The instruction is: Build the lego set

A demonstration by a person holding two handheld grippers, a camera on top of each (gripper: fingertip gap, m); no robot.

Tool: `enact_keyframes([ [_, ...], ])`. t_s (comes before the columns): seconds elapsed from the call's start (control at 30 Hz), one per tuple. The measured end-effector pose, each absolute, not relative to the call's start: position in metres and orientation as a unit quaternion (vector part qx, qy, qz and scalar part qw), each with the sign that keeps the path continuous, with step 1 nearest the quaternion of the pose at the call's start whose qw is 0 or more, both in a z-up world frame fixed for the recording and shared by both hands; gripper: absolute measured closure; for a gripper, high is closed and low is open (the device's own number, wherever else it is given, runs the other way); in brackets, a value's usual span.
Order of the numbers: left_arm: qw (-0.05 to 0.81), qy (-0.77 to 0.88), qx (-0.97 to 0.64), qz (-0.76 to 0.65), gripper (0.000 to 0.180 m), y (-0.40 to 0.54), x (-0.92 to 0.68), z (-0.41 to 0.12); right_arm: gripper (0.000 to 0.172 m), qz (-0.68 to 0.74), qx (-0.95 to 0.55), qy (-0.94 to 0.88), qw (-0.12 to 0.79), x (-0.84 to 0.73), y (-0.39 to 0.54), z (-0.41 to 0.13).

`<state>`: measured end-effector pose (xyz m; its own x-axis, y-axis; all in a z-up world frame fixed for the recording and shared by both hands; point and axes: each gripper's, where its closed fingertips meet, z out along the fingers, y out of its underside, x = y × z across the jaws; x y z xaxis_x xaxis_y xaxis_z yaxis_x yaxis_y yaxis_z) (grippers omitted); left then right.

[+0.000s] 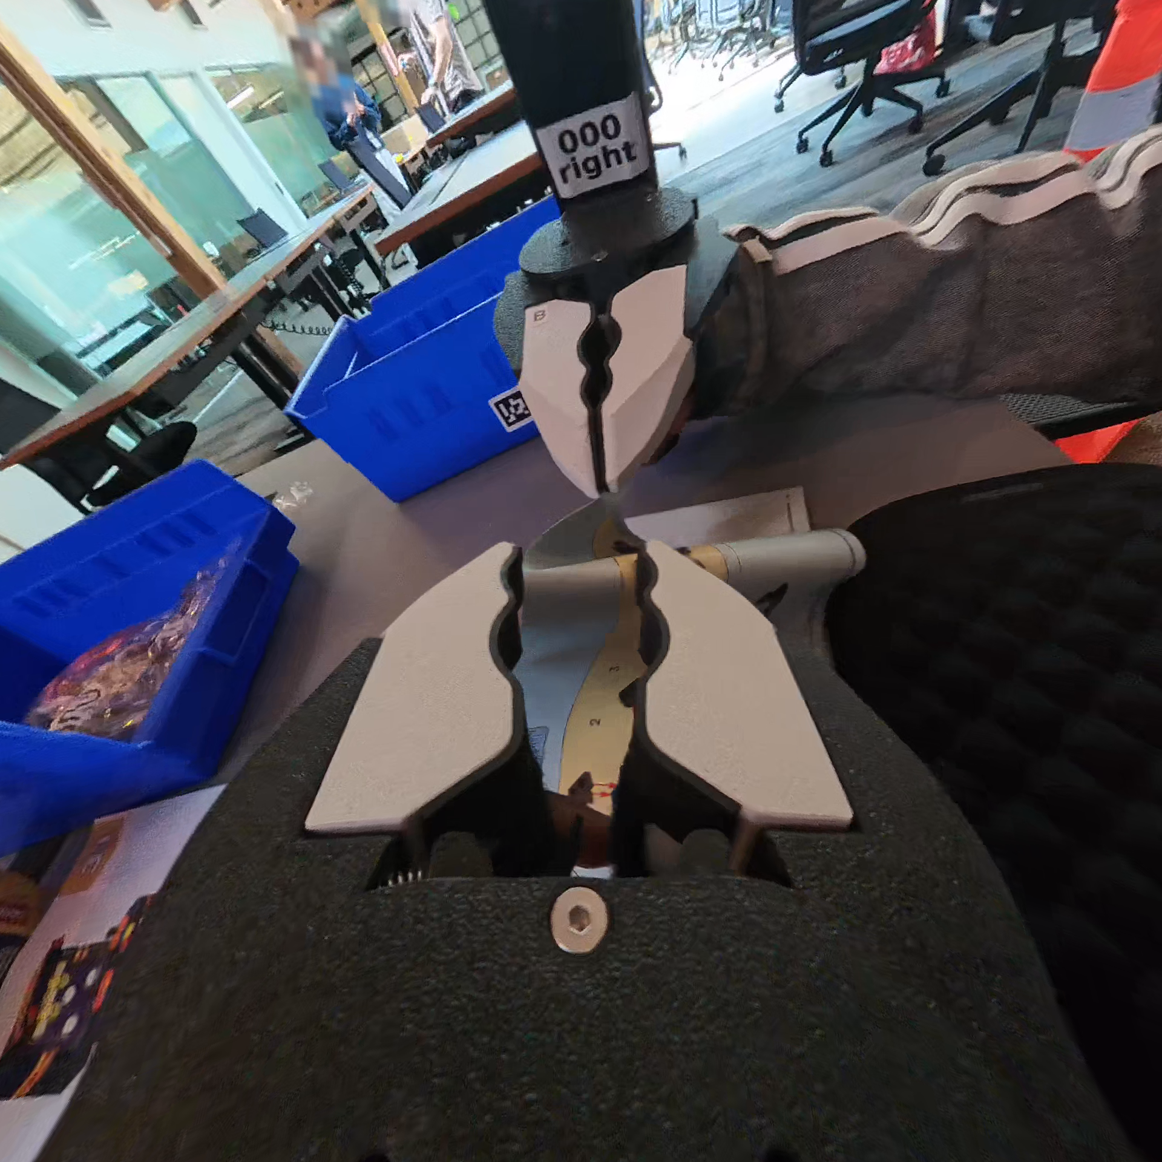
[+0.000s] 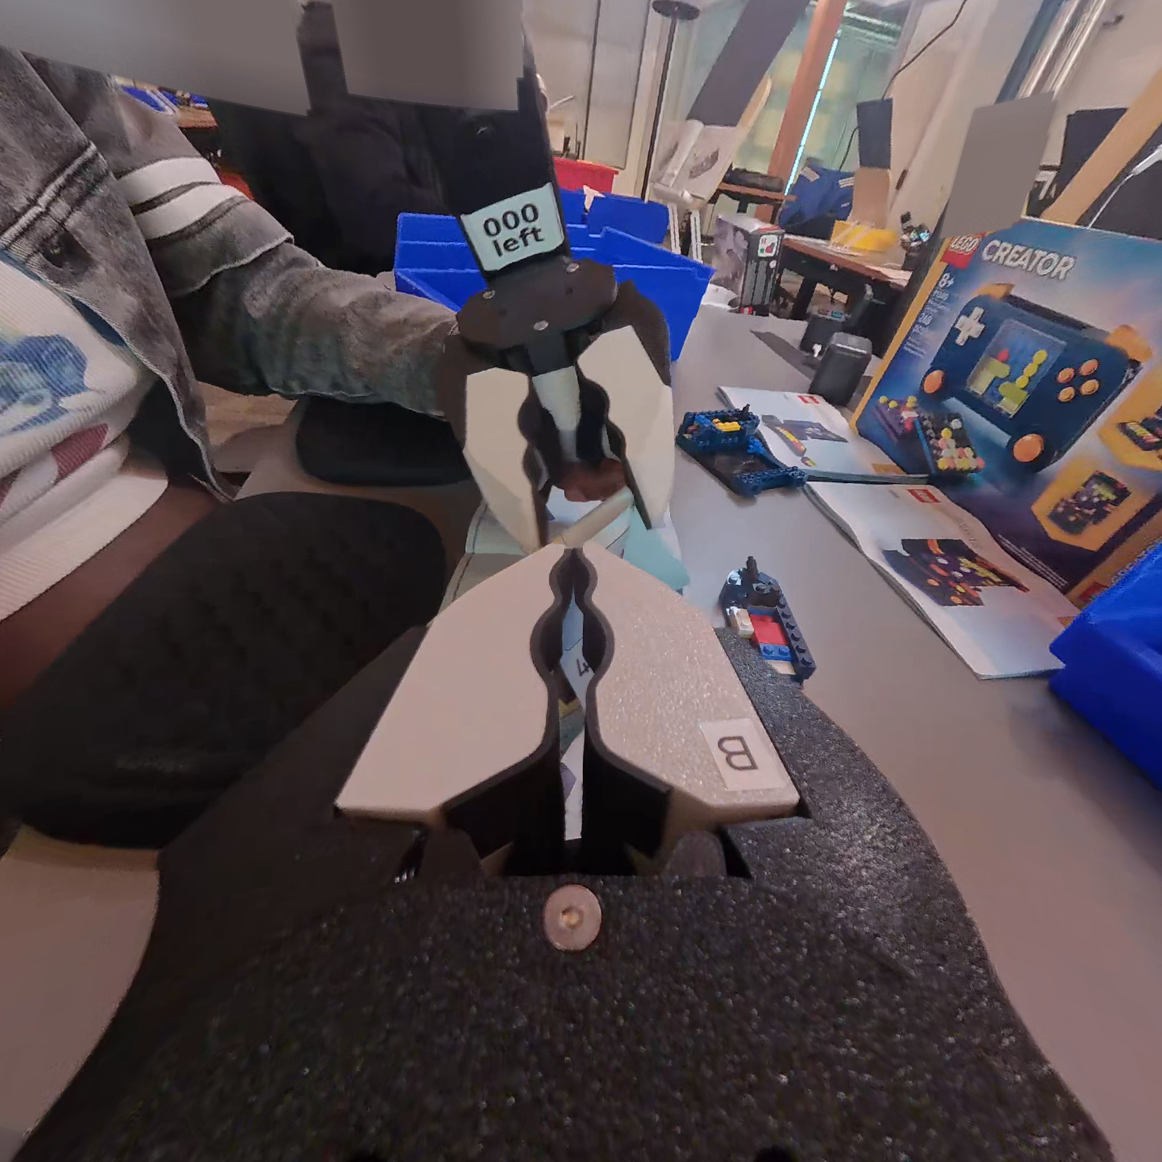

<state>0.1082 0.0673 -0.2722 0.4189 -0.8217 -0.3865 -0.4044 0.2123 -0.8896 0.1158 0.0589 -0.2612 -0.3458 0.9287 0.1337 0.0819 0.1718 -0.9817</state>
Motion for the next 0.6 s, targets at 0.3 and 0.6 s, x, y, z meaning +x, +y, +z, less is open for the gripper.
enact_keyframes([
  [0.3,0.595,0.495,-0.596,-0.215,0.176,0.061,0.083,-0.267,0.109,0.559,-0.453,-0.565,0.403,0.111,0.078,-0.255],
  [0.6,0.597,0.488,-0.599,-0.216,0.156,0.061,0.073,-0.258,0.172,0.605,-0.476,-0.564,0.298,0.089,0.047,-0.264],
])
